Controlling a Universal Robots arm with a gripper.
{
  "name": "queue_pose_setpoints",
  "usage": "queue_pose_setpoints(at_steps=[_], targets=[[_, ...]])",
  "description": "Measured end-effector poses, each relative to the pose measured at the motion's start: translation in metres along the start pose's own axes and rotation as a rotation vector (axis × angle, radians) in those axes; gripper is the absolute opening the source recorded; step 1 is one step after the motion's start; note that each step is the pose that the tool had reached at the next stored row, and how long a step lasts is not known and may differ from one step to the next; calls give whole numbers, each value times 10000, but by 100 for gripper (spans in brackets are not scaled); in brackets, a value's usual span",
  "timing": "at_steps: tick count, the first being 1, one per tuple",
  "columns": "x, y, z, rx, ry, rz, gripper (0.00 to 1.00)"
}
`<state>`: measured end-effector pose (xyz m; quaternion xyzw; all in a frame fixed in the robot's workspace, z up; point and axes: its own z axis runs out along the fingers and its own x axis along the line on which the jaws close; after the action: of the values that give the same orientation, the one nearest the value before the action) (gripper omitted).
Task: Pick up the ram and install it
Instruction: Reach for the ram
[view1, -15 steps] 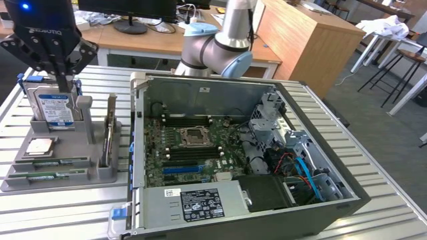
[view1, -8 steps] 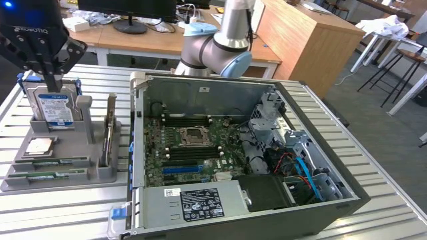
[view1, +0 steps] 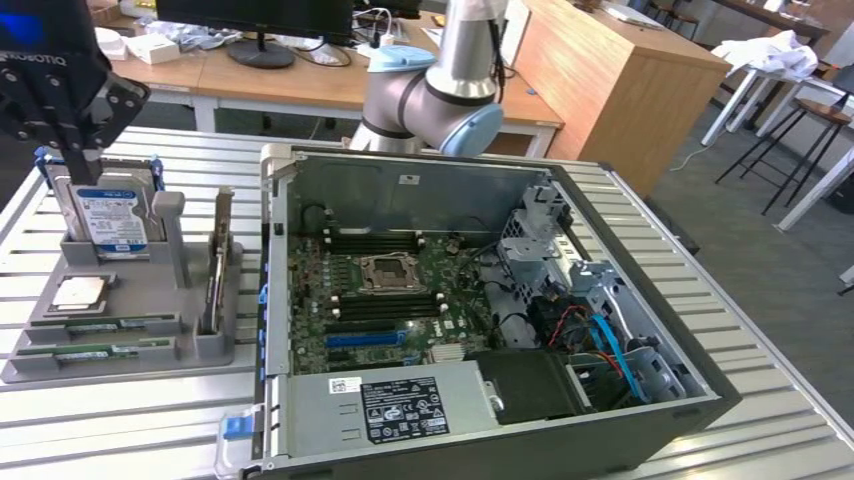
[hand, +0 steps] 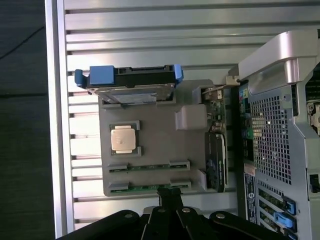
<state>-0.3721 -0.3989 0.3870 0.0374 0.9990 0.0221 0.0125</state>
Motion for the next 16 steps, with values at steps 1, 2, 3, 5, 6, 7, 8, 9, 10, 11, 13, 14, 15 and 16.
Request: queue_pose_setpoints(at_steps=[1, 2, 3, 5, 6, 7, 8, 9, 10, 11, 13, 14, 15, 16], targets=[[24, -2, 1, 0, -1, 0, 10], [47, -4, 1, 0, 0, -1, 10], [72, -5, 2, 0, 0, 0, 10], [117, -9, 3, 0, 0, 1, 10], [139, -10, 3, 0, 0, 1, 10], [157, -12, 4, 0, 0, 1, 10], [171, -13, 4, 0, 0, 0, 10], [176, -13, 4, 0, 0, 1, 10], [176, -14, 4, 0, 0, 0, 10], [176, -14, 4, 0, 0, -1, 10], [177, -13, 4, 0, 0, 1, 10], [177, -13, 4, 0, 0, 0, 10], [177, -13, 4, 0, 0, 1, 10], [177, -13, 4, 0, 0, 0, 10]])
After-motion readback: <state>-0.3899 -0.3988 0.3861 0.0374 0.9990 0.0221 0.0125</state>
